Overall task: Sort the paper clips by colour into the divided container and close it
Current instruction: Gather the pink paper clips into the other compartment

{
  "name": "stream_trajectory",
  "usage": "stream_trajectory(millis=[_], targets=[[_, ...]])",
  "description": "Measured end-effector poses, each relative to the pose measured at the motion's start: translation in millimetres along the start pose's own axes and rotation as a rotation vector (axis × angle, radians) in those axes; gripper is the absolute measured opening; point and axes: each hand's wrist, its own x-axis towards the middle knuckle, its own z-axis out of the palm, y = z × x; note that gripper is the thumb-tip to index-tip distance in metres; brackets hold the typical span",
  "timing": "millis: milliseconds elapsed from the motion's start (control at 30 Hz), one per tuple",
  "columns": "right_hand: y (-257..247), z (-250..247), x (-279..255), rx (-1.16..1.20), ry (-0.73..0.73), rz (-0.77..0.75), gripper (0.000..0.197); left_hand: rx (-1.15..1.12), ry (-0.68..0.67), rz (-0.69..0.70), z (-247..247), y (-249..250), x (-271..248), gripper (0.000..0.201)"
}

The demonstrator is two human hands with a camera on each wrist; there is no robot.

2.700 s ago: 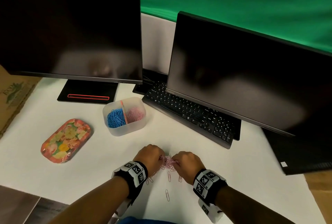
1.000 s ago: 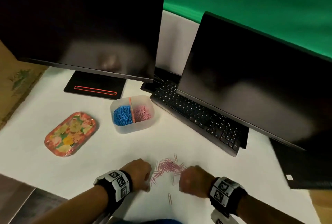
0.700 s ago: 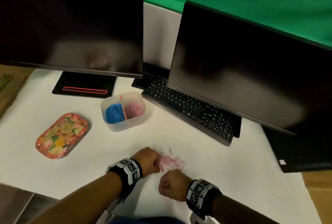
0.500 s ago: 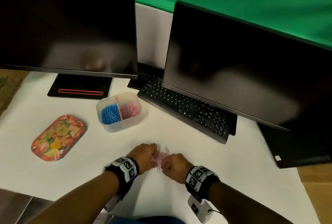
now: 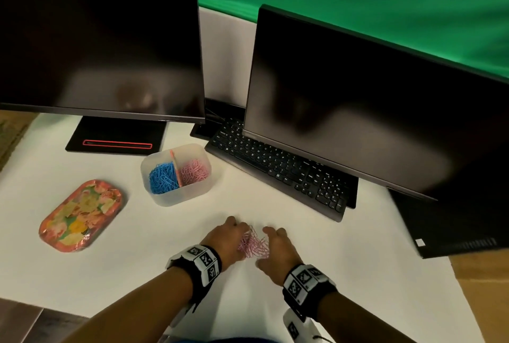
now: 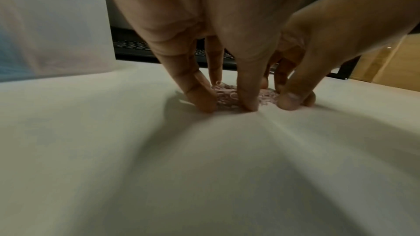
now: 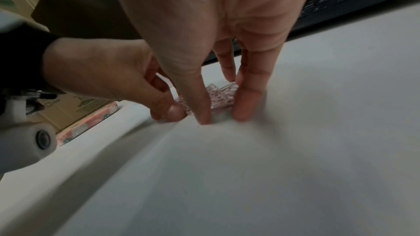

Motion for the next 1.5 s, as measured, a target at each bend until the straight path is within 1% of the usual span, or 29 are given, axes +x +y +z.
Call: stream_trajectory(millis=[67, 133, 167, 267, 367, 567, 767, 867, 1000, 1133, 1233, 1333, 1500], targets=[[-9.9, 3.8, 6.8, 0.005, 0.020, -0.037, 0.057, -0.016, 0.032, -0.002, -0.8, 2.0, 0.8, 0.044], [-16.9, 6.3, 11.4, 0.003, 0.037, -0.082, 0.038, -0.045, 0.047, -0.009, 0.7, 2.4, 0.6, 0.033], [-19.9, 6.8, 12.8, 0.011, 0.034, -0.092, 0.032, -0.059, 0.058, -0.014, 1.0, 1.8, 0.2, 0.029], [-22.6, 6.6, 16.9, 0.014, 0.039, -0.150, 0.022, -0.119, 0.108, -0.033, -0.7, 0.7, 1.3, 0.019], [-25.0, 1.6, 20.2, -0.017, 0.039, -0.195, 0.015, -0.182, 0.137, -0.046, -4.6, 0.2, 2.1, 0.015], [-31.2, -4.9, 29.0, -0.044, 0.022, -0.245, 0.016, -0.294, 0.144, -0.067, -15.3, -2.4, 2.5, 0.012], [-48.5, -22.6, 25.1, 0.060, 0.012, -0.260, 0.016, -0.320, 0.198, -0.044, -38.9, -6.0, -8.3, 0.011], [-68.8, -39.0, 20.7, 0.127, 0.003, -0.270, 0.015, -0.301, 0.252, 0.000, -62.4, -10.6, -15.9, 0.014], [-113.4, -66.2, 30.0, 0.112, 0.055, -0.320, 0.014, -0.240, 0.319, 0.031, -116.0, -19.4, -21.2, 0.009], [-160.0, -86.0, 54.4, 0.065, 0.116, -0.375, 0.014, -0.173, 0.405, -0.031, -167.4, -35.4, -17.2, 0.009], [-188.6, -89.5, 75.7, 0.063, 0.133, -0.356, 0.013, -0.169, 0.419, -0.122, -191.8, -48.4, -9.3, 0.011], [-204.7, -80.9, 94.9, 0.037, 0.137, -0.296, 0.012, -0.150, 0.405, -0.212, -196.8, -60.8, 1.7, 0.013], [-207.9, -67.2, 110.6, -0.064, 0.072, -0.266, 0.017, -0.169, 0.371, -0.336, -182.1, -72.0, 19.5, 0.018]])
